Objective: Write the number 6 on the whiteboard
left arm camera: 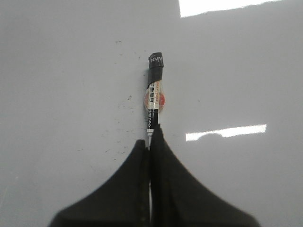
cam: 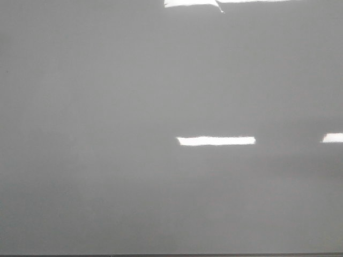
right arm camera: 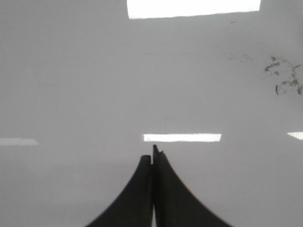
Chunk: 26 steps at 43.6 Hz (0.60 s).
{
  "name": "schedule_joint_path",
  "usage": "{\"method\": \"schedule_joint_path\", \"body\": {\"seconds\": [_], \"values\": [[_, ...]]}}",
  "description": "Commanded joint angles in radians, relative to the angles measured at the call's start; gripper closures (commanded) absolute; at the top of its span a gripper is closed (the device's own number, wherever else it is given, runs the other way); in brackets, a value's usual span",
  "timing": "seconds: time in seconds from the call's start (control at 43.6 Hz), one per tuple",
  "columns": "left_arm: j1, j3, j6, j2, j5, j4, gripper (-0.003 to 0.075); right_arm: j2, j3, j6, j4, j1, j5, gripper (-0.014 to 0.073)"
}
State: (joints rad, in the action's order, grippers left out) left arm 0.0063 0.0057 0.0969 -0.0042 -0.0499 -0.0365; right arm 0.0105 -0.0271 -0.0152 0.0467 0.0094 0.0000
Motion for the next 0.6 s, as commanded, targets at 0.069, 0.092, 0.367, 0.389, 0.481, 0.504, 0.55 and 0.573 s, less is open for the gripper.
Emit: {"method": "schedule_joint_path", "body": {"seconds": [0.069,0.092,0.367,0.389,0.481,0.504,0.55,0.573], "values": [[0.0,0.003,-0.004,-0.015,0.078,0.008,0.0741,0.018,0.005,0.008,-0.01,-0.004,-0.082,0.0662],[0.0,0.003,-0.004,-0.015,0.078,0.008,0.0741,0.018,0.005,0.008,-0.01,-0.004,-0.082,0.0662],[0.0,0.003,-0.004,-0.015,0.078,0.008,0.0741,0.018,0.005,0.008,-0.01,-0.004,-0.082,0.0662],[0.0,0.003,-0.004,-0.015,0.078,0.008,0.0741,0.018,0.005,0.008,-0.01,-0.004,-0.082,0.0662],[0.0,0.003,-0.004,-0.015,0.078,0.008,0.0741,0.018,0.005,0.008,-0.01,-0.004,-0.082,0.0662],[0.0,0.003,-0.004,-0.015,0.078,0.008,0.0741,0.018,0.005,0.008,-0.01,-0.004,-0.082,0.0662],[0.0,0.003,-0.004,-0.015,0.078,0.008,0.0741,0.018,0.005,0.008,-0.01,-0.004,-0.086,0.0662],[0.0,0.003,-0.004,-0.015,0.078,0.008,0.0741,0.018,0.005,0.008,-0.01,-0.004,-0.092,0.0662]]}}
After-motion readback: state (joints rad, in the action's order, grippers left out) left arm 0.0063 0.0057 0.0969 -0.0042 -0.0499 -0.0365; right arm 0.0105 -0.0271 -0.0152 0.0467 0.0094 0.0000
